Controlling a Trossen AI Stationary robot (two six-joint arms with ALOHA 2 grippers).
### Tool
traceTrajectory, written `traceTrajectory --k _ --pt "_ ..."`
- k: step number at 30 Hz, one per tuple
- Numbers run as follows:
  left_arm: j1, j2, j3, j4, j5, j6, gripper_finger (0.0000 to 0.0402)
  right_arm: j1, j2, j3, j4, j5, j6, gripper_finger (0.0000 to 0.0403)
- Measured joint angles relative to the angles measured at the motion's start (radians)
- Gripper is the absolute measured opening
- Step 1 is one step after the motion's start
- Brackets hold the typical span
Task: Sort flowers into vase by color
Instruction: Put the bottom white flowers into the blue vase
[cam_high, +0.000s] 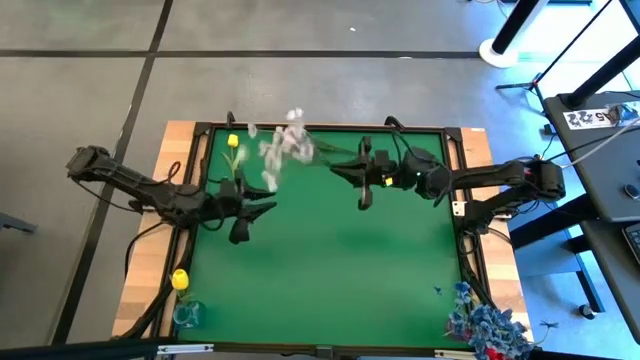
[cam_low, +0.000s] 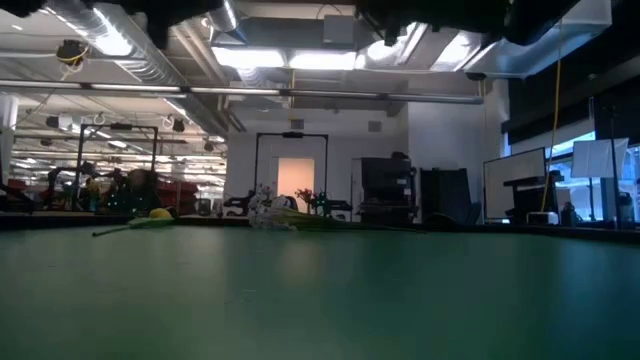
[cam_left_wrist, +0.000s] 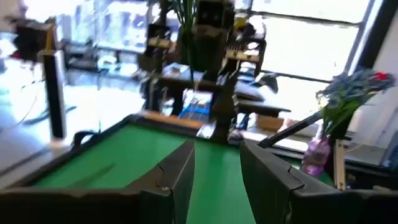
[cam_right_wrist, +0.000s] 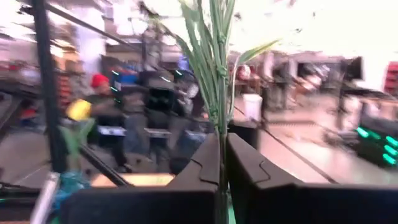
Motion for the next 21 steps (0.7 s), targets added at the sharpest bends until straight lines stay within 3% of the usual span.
traceTrajectory --k 4,9,13,21 --pt "0.088 0.096 0.0 0.157 0.108 0.086 0.0135 0.063 0.053 -0.002 0.011 0.021 -0.004 0.0012" --pt "0.167 0.182 0.0 0.27 0.125 0.176 0.0168 0.145 0.09 -0.002 0.057 0.066 -0.028 0.0014" --pt "0.195 0.226 0.0 0.384 0.284 0.238 0.0182 0.165 0.095 -0.002 0.077 0.161 -0.031 0.0011" --pt "0.241 0.327 0.0 0.605 0.369 0.222 0.0185 0.165 0.179 0.028 0.236 0.063 -0.031 0.0009"
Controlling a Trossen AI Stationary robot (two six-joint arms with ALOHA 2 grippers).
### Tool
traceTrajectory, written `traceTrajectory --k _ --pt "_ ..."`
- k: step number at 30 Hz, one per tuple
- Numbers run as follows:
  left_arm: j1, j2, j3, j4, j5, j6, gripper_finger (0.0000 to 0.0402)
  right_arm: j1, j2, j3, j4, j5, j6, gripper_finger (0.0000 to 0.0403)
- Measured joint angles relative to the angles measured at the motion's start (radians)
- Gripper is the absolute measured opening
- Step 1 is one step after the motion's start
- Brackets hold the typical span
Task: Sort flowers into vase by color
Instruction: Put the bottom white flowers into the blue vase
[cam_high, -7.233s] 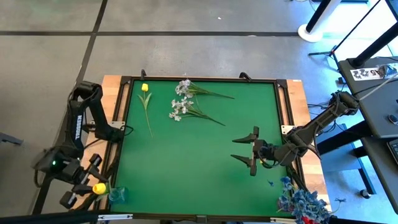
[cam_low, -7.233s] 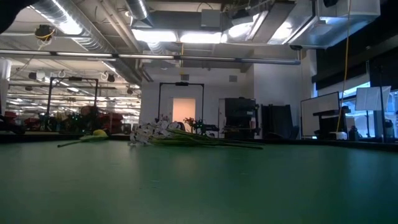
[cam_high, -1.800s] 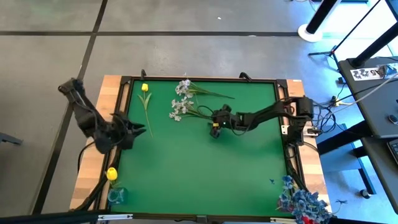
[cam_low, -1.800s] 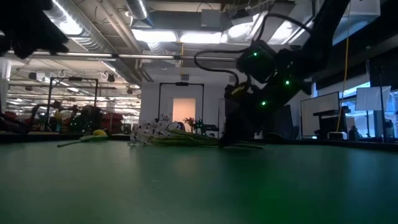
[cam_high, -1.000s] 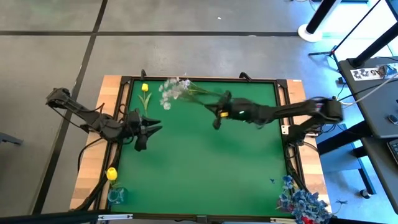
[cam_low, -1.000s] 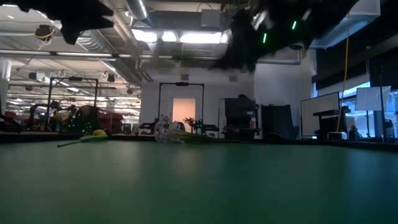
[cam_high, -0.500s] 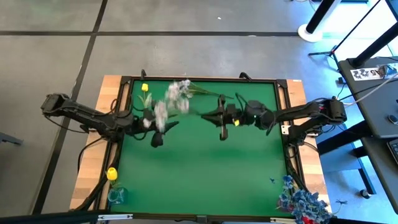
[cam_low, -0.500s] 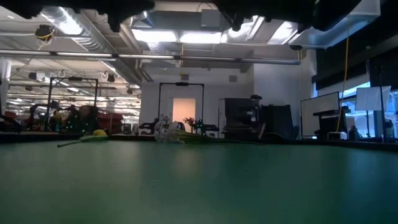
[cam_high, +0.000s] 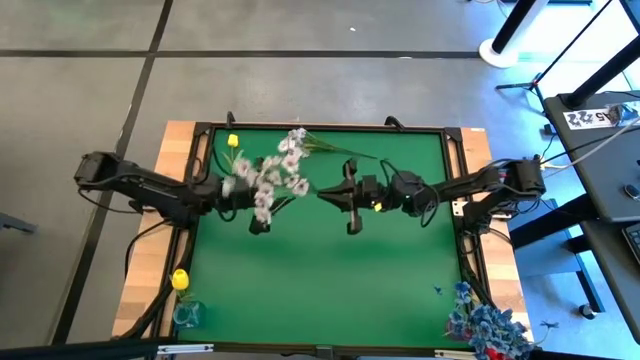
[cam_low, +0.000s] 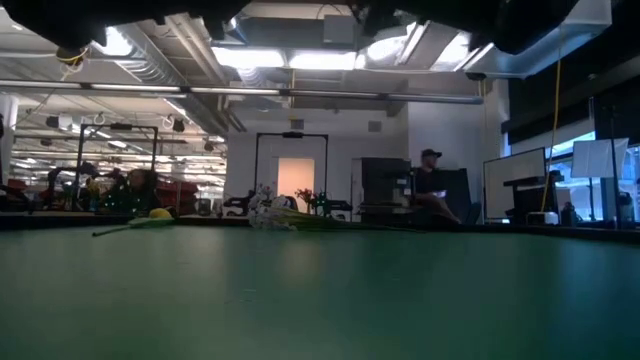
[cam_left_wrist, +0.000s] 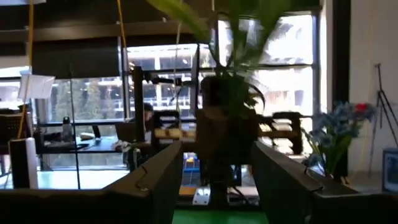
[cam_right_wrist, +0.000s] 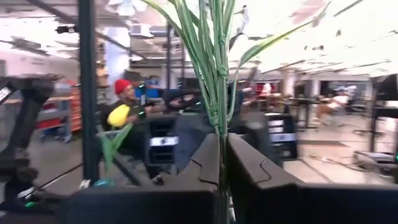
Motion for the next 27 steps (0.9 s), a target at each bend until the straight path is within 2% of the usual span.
traceTrajectory --k 4,9,20,27 --pt "0.01 0.063 0.002 0.106 0.012 -0.029 0.0185 0.0 0.081 0.06 -0.006 -0.031 0.005 0.0013" --pt "0.009 0.099 0.031 0.137 0.043 -0.046 0.0183 0.0 0.134 0.104 0.002 -0.015 -0.002 0.0014" --pt "0.009 0.102 0.04 0.129 0.07 -0.069 0.0151 0.0 0.137 0.114 -0.001 0.028 -0.046 0.0017" --pt "0.009 0.105 0.042 0.049 0.074 -0.052 0.0152 -0.002 0.137 0.114 0.006 0.044 -0.046 0.002"
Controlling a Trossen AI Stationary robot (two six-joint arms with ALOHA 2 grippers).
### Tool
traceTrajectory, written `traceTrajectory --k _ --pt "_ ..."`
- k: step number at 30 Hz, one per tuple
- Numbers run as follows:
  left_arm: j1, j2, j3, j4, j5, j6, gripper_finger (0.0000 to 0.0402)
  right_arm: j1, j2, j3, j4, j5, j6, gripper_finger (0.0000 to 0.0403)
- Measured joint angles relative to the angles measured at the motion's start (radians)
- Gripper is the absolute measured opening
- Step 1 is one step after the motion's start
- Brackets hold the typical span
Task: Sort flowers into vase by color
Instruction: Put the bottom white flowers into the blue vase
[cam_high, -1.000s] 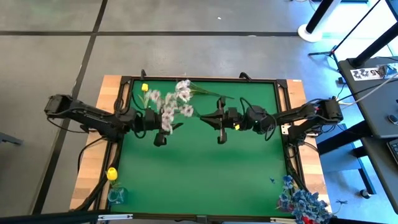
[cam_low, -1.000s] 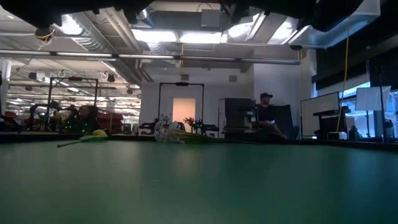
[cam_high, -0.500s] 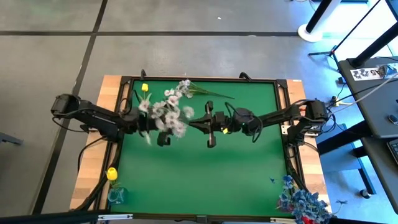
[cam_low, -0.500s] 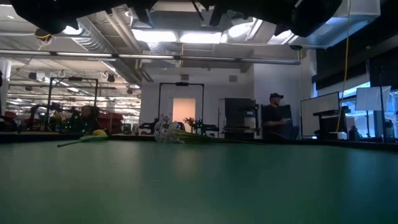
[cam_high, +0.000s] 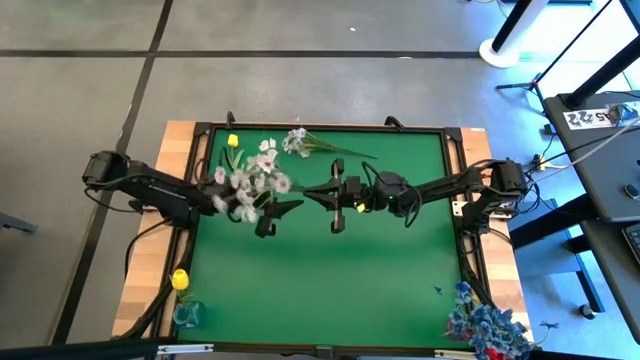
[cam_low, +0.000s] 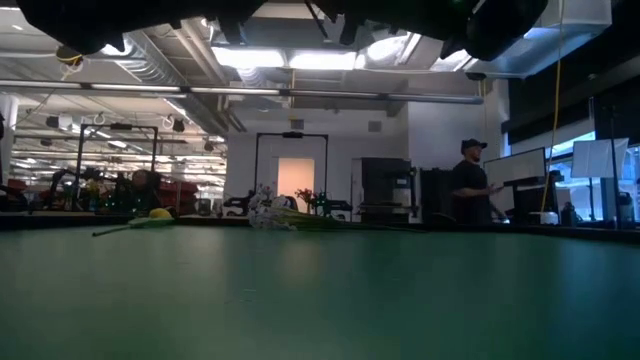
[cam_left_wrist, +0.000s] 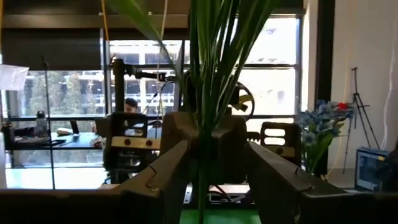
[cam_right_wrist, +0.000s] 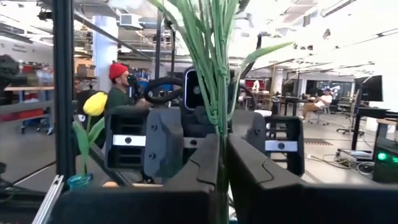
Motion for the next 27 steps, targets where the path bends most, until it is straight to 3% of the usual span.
traceTrajectory --k 11,16,19,22,25,27 --pt "0.027 -0.001 0.0 0.04 -0.019 0.002 0.02 0.001 0.0 0.0 -0.055 -0.007 0.008 0.0021" --pt "0.038 -0.002 0.0 0.061 -0.02 -0.013 0.0198 0.001 0.0 0.0 -0.073 0.018 0.005 0.0021" --pt "0.03 -0.009 0.0 0.056 -0.034 -0.033 0.0167 0.001 0.0 0.0 -0.073 0.019 0.002 0.0021" --pt "0.016 -0.025 0.0 0.033 -0.046 -0.034 0.0109 0.001 0.0 0.0 -0.075 0.015 0.002 0.0027" --pt "-0.007 -0.063 0.0 -0.035 -0.081 -0.025 0.0036 0.001 0.0 0.0 -0.086 0.004 0.002 0.0055" --pt "-0.024 -0.111 0.0 -0.089 -0.101 -0.01 0.0015 0.004 -0.001 0.0 -0.084 -0.002 0.004 0.0086"
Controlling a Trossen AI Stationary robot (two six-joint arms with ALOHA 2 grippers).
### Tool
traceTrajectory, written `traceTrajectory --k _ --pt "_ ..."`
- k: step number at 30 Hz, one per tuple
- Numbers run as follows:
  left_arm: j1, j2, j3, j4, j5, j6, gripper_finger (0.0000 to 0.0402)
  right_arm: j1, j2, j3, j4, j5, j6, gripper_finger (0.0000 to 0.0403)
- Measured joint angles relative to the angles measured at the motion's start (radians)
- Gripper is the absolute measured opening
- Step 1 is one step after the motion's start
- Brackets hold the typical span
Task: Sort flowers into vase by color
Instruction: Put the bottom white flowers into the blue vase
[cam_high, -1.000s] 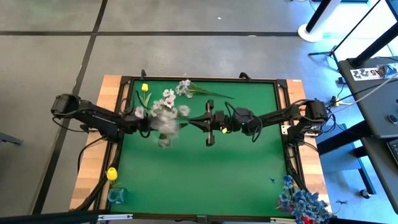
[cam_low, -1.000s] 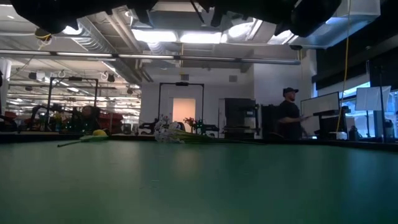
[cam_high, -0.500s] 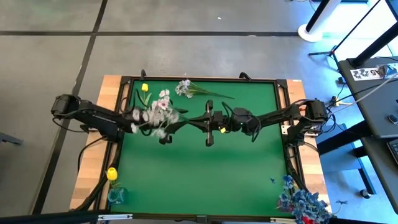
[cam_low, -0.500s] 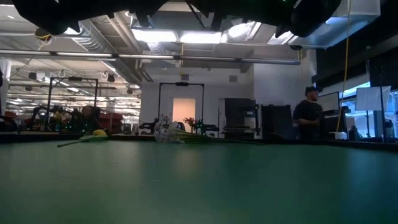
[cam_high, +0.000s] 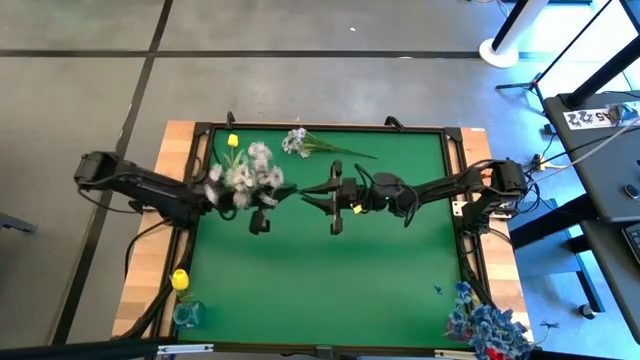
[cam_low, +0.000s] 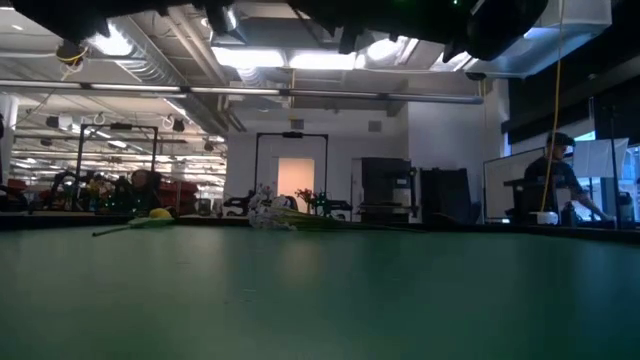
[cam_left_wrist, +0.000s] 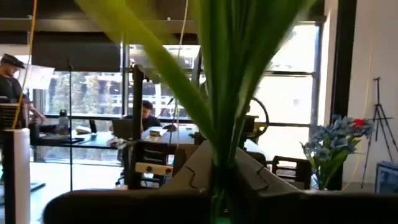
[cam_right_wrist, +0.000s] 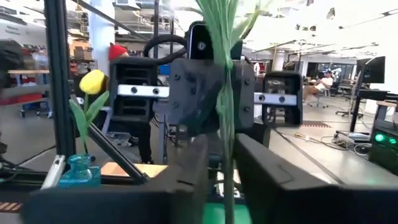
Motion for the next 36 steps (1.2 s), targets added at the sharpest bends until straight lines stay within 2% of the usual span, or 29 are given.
traceTrajectory --k 2,4,10,15,18,21,26,29,32,36 --pt "-0.02 -0.069 0.0 -0.078 -0.002 0.002 0.0018 0.006 -0.008 0.0 0.01 -0.017 0.019 0.0121" --pt "-0.048 -0.154 0.023 -0.227 -0.004 0.003 0.002 0.019 -0.023 0.0 0.021 -0.036 0.022 0.0158" --pt "-0.177 -0.383 0.23 -0.923 -0.01 -0.042 0.0016 0.072 -0.07 0.0 0.015 -0.055 -0.055 0.0237" --pt "-0.337 -0.467 0.407 -1.36 -0.004 -0.134 0.0017 0.115 -0.076 0.0 -0.037 0.033 -0.059 0.0251" --pt "-0.43 -0.505 0.476 -1.577 0.077 -0.252 0.0017 0.146 -0.076 0.0 -0.062 0.081 -0.057 0.0245" --pt "-0.51 -0.536 0.511 -1.686 0.174 -0.398 0.0017 0.19 -0.076 0.0 -0.099 0.155 -0.057 0.0237" --pt "-0.62 -0.581 0.513 -1.79 0.159 -0.584 0.0017 0.266 -0.076 0.0 -0.15 0.348 -0.05 0.0226" --pt "-0.674 -0.596 0.51 -1.81 0.122 -0.583 0.0017 0.312 -0.076 0.0 -0.168 0.453 -0.015 0.0221" --pt "-0.725 -0.625 0.504 -1.779 0.084 -0.561 0.0017 0.363 -0.076 0.0 -0.192 0.51 0.026 0.0216" --pt "-0.792 -0.64 0.446 -1.688 0.097 -0.507 0.0017 0.44 -0.076 0.0 -0.201 0.573 0.055 0.021"
